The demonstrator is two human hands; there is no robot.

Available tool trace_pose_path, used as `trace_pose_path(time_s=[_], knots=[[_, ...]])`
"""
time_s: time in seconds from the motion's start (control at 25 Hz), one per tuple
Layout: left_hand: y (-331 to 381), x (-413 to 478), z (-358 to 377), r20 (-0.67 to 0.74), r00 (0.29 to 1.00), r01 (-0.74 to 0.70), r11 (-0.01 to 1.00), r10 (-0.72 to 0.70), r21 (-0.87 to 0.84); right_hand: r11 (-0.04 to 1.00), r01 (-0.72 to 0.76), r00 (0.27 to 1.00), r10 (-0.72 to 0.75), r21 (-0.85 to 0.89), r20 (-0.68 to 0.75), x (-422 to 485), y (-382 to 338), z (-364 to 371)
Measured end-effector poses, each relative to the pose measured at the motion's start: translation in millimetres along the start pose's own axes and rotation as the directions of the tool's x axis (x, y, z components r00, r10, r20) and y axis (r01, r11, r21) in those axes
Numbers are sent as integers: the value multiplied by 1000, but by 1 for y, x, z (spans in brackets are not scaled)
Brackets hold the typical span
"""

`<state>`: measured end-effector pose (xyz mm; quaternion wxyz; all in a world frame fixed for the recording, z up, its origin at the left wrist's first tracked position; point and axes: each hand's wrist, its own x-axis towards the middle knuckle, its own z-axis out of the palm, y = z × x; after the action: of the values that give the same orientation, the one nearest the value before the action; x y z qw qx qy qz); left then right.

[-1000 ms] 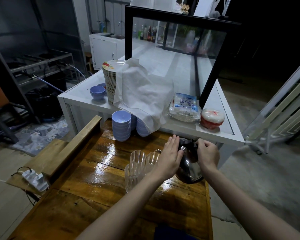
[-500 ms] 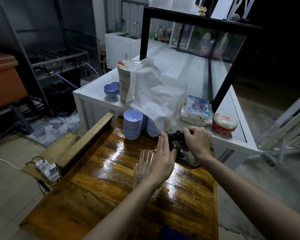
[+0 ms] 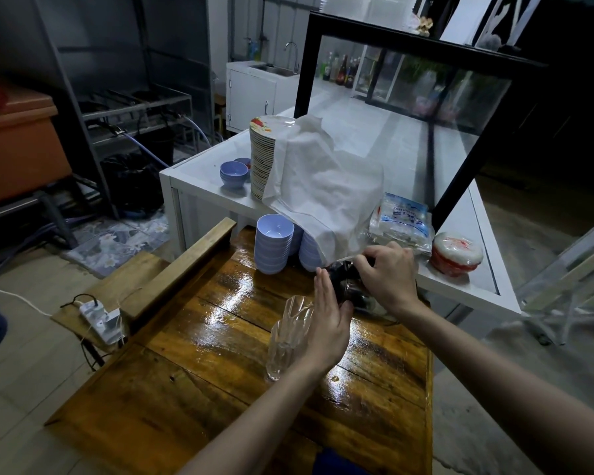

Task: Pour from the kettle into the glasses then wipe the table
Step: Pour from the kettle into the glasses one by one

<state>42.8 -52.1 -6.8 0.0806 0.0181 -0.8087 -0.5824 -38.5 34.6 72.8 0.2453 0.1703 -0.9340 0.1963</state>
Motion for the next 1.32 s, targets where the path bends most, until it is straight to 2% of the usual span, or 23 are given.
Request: trace_pose_path(time_s=[0.72, 1.32], knots=[[1, -6, -7, -88, 996, 4, 999, -8, -50, 963, 258, 966, -254, -80, 57, 16, -19, 0], [-1, -6, -12, -94, 995, 16, 992, -28, -121, 926, 356, 934, -351, -128, 62, 19, -27, 6]])
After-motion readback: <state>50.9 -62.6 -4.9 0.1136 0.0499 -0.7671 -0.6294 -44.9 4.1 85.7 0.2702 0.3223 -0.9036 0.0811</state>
